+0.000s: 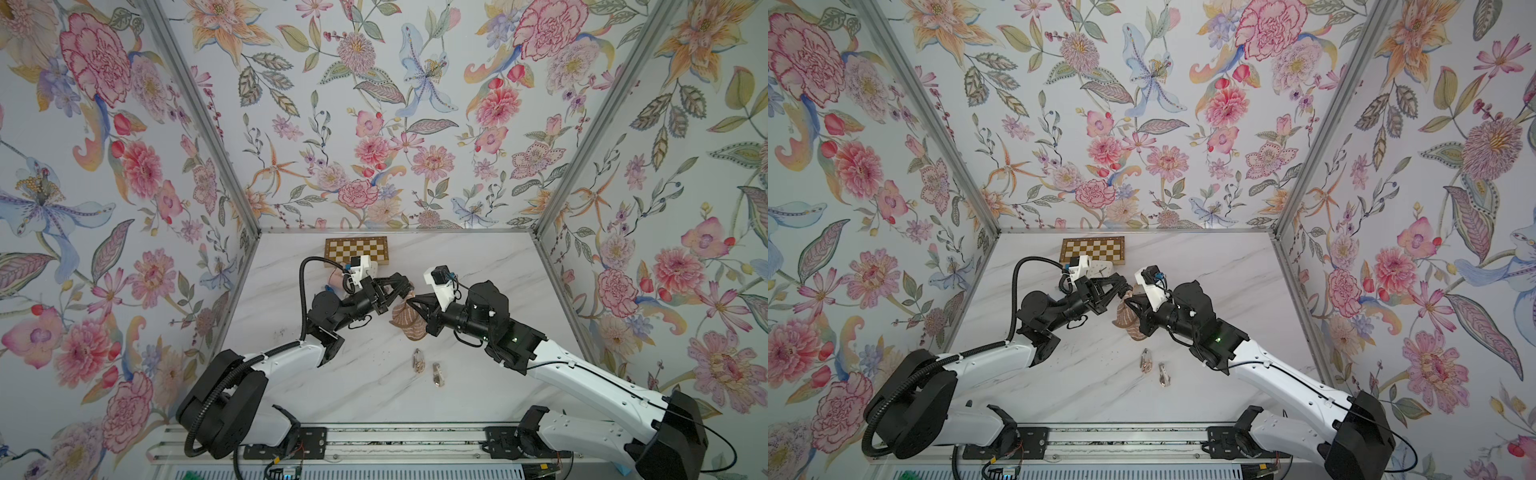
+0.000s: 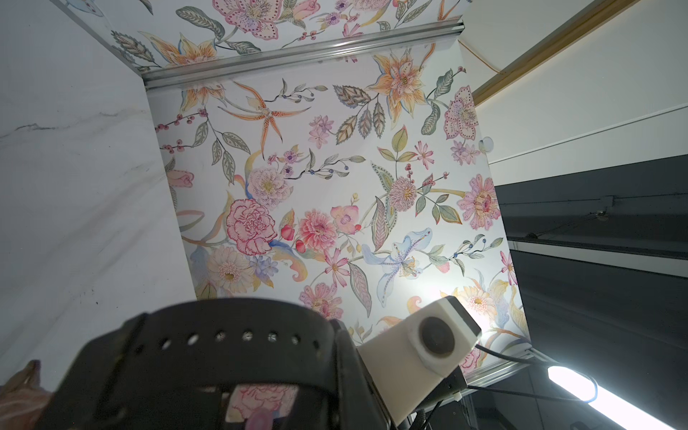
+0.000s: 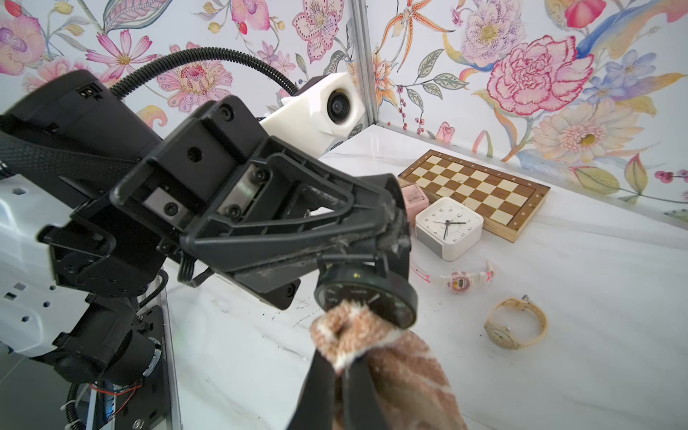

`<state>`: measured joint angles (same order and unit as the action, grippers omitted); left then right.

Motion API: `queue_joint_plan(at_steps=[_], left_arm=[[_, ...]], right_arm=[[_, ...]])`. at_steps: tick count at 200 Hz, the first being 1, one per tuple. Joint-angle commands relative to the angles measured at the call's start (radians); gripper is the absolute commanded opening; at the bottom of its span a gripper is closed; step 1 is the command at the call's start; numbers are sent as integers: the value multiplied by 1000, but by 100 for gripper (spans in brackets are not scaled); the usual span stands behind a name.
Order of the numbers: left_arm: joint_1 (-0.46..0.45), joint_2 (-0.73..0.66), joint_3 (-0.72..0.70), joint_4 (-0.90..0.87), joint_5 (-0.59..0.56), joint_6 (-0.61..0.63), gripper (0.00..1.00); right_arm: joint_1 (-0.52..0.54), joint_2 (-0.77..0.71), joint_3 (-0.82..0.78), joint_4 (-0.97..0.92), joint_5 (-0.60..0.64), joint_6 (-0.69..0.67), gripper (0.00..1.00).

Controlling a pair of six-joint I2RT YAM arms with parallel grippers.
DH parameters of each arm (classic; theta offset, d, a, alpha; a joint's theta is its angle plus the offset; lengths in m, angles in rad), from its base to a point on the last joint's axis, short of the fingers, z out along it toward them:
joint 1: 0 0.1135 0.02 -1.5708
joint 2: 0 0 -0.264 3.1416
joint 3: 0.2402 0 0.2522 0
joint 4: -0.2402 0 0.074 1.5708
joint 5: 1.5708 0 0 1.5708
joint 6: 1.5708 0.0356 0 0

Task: Wipe the watch dial
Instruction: Wipe the dirt from the watch dial.

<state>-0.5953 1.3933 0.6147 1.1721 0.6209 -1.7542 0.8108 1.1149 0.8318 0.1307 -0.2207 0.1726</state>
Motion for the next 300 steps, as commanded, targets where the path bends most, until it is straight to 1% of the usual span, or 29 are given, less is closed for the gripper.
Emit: queue_joint_plan(at_steps=[1, 25, 51, 66, 114, 164, 200, 220, 259, 276, 300], left_arm=[[5, -1, -3, 14, 5, 17, 0], [4, 7, 5, 3, 12, 28, 0], [4, 6, 14, -11, 23, 39, 0], [3, 4, 17, -20, 29, 44, 0], [-1, 10, 35, -37, 33, 56, 0], [-1, 2, 31, -40, 34, 58, 0], [-3, 10, 31, -27, 33, 54, 0], [-3, 5, 30, -28, 33, 53, 0], [-4, -8, 22, -37, 31, 58, 0], [-4, -4, 20, -36, 28, 59, 0], [-3, 4, 24, -25, 25, 55, 0]], right_arm=[[15, 12, 49, 17, -13, 1, 0], [14, 14, 53, 4, -5, -23, 0], [-55, -11, 31, -16, -13, -26, 0], [-72, -16, 33, -18, -24, -20, 0], [12, 37, 79, 6, -40, -7, 0], [-31, 9, 36, 6, -24, -6, 0], [-13, 22, 45, 18, -31, 8, 0], [-4, 29, 50, 9, -25, -5, 0], [-64, -6, 9, 3, -19, -1, 0], [-49, -2, 19, 18, -30, 10, 0], [6, 30, 50, 32, -33, 13, 0]])
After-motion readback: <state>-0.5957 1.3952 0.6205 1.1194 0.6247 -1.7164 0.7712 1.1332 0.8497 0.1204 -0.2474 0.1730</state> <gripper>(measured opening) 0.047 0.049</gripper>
